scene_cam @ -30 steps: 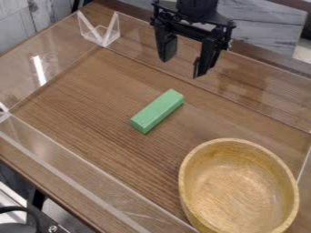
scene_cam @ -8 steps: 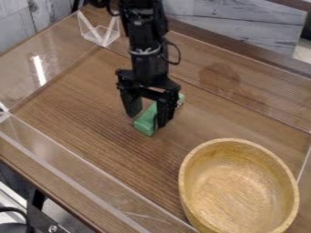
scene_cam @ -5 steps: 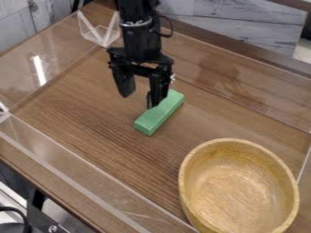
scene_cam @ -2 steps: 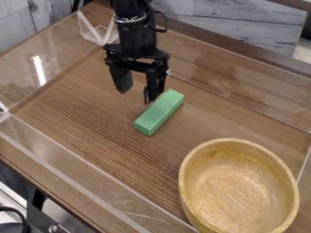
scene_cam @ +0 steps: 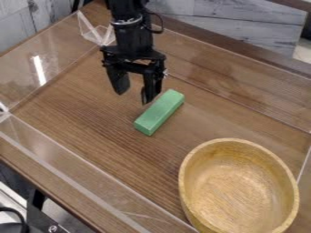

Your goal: Put the green block in the brown bowl

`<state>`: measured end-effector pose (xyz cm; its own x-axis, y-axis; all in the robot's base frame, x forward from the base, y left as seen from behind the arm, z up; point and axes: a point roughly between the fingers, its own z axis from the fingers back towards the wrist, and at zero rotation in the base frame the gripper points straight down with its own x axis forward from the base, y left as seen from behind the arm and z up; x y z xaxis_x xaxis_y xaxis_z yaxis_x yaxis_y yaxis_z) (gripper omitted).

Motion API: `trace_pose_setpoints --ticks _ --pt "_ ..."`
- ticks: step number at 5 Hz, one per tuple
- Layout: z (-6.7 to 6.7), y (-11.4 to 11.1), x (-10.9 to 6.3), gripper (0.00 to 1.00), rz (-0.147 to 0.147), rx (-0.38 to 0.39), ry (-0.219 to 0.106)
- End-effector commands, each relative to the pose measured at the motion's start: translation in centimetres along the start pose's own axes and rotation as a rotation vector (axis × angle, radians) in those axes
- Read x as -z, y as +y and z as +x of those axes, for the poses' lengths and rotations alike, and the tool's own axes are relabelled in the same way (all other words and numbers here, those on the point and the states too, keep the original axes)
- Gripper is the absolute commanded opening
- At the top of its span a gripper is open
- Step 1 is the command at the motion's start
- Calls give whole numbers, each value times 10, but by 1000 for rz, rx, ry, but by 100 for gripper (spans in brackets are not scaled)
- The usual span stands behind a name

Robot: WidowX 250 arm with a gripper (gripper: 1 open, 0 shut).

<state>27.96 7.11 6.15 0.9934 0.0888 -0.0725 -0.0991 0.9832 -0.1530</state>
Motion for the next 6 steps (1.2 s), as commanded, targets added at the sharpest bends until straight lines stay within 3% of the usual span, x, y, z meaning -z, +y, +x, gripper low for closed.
trace_pose_setpoints --ticks 1,6 --pt "11 5 -14 100 6 -2 -66" --pt "17 11 -8 100 -11 -32 -66"
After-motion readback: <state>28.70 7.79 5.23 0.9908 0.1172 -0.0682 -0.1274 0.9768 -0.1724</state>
